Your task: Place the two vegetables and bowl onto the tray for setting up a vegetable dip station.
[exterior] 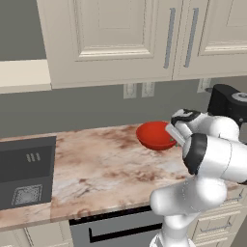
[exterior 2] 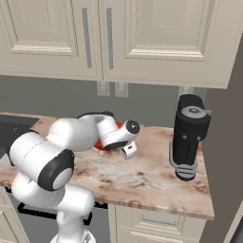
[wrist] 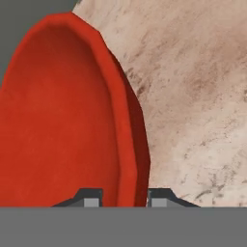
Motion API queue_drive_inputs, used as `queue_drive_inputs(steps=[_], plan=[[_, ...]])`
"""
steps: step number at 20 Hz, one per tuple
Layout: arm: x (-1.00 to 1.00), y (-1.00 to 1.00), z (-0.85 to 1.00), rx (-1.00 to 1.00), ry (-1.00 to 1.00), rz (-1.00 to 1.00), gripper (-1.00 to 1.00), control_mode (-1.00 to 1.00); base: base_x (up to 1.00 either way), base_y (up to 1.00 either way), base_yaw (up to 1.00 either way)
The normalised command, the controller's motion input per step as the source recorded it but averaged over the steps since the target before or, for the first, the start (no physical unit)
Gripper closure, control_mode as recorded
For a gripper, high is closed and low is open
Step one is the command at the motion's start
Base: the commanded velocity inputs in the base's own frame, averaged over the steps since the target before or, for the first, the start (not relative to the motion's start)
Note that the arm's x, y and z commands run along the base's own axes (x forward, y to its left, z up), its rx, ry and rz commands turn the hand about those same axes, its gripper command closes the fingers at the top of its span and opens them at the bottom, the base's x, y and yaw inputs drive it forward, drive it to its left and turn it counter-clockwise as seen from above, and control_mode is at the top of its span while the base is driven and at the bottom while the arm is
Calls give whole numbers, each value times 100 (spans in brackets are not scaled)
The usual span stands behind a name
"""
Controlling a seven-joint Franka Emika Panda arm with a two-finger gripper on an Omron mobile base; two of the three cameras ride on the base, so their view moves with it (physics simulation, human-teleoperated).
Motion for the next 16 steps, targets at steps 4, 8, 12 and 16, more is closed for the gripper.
queue_drive_inputs(steps=[4,8,12,16], plan=[[-61,0,25,0,1,-13,100,-100,0,0,0],[-45,0,28,0,2,-15,100,-100,0,0,0],[-17,0,30,0,4,-17,100,-100,0,0,0],[-22,0,26,0,5,-15,100,-100,0,0,0]])
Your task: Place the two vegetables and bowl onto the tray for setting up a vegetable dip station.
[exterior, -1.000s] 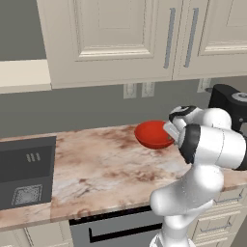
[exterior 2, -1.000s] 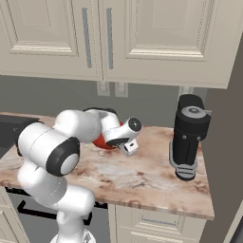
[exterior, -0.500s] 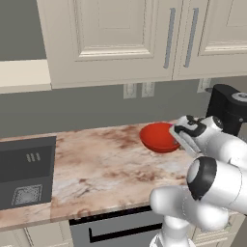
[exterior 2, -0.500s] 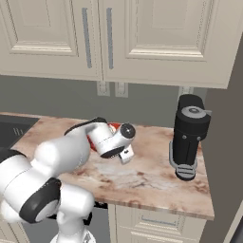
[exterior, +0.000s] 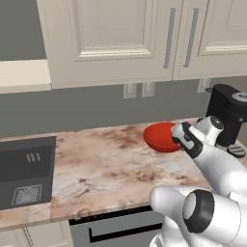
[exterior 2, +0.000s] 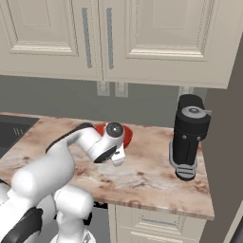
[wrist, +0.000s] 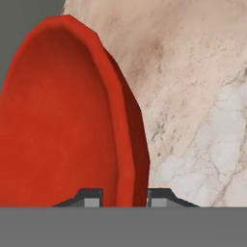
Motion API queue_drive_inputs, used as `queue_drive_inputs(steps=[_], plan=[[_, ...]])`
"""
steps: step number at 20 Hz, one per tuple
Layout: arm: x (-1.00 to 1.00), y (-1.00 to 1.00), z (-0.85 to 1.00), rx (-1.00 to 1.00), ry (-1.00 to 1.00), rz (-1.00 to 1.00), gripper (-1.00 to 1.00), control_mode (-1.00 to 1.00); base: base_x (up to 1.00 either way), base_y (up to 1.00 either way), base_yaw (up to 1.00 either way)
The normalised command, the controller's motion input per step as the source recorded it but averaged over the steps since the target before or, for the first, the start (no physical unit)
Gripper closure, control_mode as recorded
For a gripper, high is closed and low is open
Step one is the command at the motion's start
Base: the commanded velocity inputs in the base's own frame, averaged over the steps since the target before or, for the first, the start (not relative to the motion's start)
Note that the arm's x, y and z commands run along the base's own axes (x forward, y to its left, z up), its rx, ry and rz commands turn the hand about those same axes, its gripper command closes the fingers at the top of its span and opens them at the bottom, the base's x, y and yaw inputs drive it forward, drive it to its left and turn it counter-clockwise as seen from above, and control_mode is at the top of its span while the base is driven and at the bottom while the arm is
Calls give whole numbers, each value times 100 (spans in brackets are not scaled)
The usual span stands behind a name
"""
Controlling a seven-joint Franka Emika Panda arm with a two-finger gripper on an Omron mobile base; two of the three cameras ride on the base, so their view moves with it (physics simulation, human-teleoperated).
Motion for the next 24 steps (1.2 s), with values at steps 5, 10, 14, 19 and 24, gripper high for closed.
queue_drive_inputs(steps=[5,10,14,19,24], plan=[[-36,0,24,0,1,-11,100,-100,0,0,0],[-50,0,24,0,0,-7,100,-100,0,0,0],[-46,0,22,0,0,-5,100,-100,0,0,0],[-32,0,25,0,0,-5,100,-100,0,0,0],[-22,0,26,0,0,-3,100,-100,0,0,0]])
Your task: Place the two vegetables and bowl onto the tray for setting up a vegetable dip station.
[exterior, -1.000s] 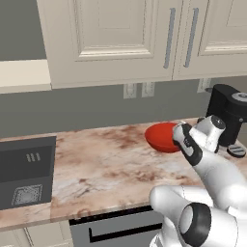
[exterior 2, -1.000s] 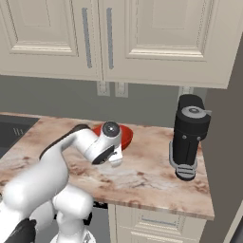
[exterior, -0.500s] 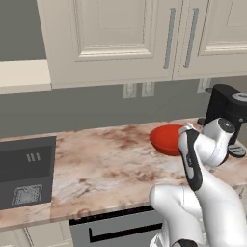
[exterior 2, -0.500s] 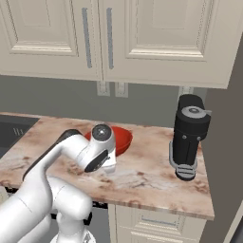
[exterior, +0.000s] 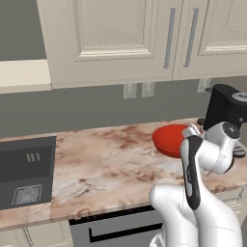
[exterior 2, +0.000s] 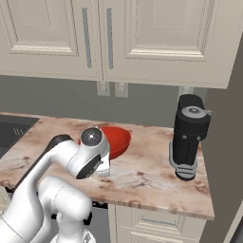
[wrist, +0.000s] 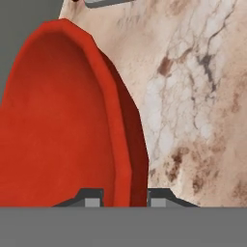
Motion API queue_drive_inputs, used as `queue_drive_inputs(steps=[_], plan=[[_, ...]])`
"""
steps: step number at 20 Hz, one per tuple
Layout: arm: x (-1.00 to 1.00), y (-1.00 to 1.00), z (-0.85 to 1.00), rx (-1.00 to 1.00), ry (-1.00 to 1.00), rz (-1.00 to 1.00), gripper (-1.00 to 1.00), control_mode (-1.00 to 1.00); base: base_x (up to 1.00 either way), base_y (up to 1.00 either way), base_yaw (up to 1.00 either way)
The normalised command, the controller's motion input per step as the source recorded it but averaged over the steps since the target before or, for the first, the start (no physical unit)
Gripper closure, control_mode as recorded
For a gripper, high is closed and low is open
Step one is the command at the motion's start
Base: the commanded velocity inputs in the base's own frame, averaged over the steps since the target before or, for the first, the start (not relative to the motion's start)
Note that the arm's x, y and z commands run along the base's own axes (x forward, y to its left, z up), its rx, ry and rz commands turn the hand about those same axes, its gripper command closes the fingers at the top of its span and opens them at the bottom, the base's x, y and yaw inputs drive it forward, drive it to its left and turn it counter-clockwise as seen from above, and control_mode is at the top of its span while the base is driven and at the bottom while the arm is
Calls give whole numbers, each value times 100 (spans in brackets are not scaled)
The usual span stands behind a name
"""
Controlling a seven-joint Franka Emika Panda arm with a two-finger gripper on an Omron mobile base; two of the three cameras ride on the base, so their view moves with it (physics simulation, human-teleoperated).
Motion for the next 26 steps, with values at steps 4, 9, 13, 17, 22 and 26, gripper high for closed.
queue_drive_inputs(steps=[4,9,13,17,22,26], plan=[[-16,0,36,0,0,-1,100,-100,0,0,0],[-10,0,31,0,0,0,100,-100,0,0,0],[-10,0,18,2,2,0,100,-100,0,0,0],[-1,0,7,0,3,0,100,-100,0,0,0],[0,0,2,0,2,0,100,-100,0,0,0],[-2,0,0,0,0,0,100,-100,0,0,0]])
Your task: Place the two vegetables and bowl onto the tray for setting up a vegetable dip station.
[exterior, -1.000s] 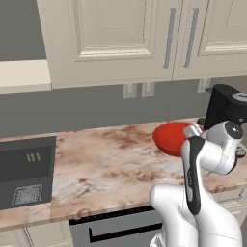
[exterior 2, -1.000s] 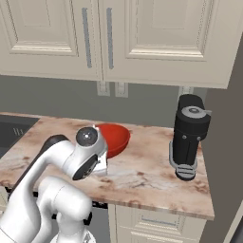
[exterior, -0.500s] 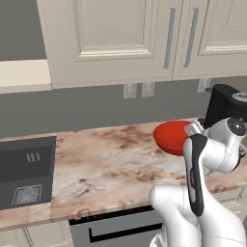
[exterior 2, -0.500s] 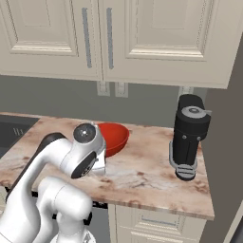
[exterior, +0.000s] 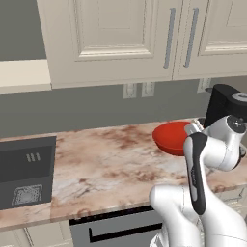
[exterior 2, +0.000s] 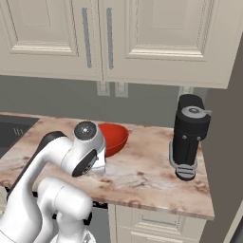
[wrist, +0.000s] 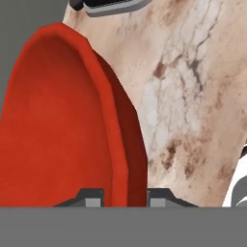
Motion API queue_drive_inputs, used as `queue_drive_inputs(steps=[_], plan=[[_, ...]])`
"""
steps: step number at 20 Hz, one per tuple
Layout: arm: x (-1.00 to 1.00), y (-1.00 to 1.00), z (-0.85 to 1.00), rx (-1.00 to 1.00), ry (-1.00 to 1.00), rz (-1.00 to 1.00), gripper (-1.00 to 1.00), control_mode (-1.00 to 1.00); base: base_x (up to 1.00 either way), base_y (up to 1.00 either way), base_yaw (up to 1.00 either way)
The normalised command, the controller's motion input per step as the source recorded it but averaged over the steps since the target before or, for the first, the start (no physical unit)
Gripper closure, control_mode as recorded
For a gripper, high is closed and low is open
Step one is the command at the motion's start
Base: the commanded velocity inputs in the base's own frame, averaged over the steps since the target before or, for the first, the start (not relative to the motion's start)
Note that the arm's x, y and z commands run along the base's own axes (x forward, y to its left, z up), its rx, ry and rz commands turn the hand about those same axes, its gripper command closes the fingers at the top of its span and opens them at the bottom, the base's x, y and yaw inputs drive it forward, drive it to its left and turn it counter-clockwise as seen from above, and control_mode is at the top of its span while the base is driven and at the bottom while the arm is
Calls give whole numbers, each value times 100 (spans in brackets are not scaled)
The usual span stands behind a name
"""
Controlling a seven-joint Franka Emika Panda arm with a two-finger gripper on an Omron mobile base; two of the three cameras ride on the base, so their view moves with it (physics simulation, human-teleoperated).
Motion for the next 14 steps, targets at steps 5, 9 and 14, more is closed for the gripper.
queue_drive_inputs(steps=[5,9,14], plan=[[0,0,0,0,0,0,100,100,-27,0,0],[0,0,0,0,0,0,100,100,-67,9,0],[0,0,0,0,0,0,100,100,-61,57,0]])
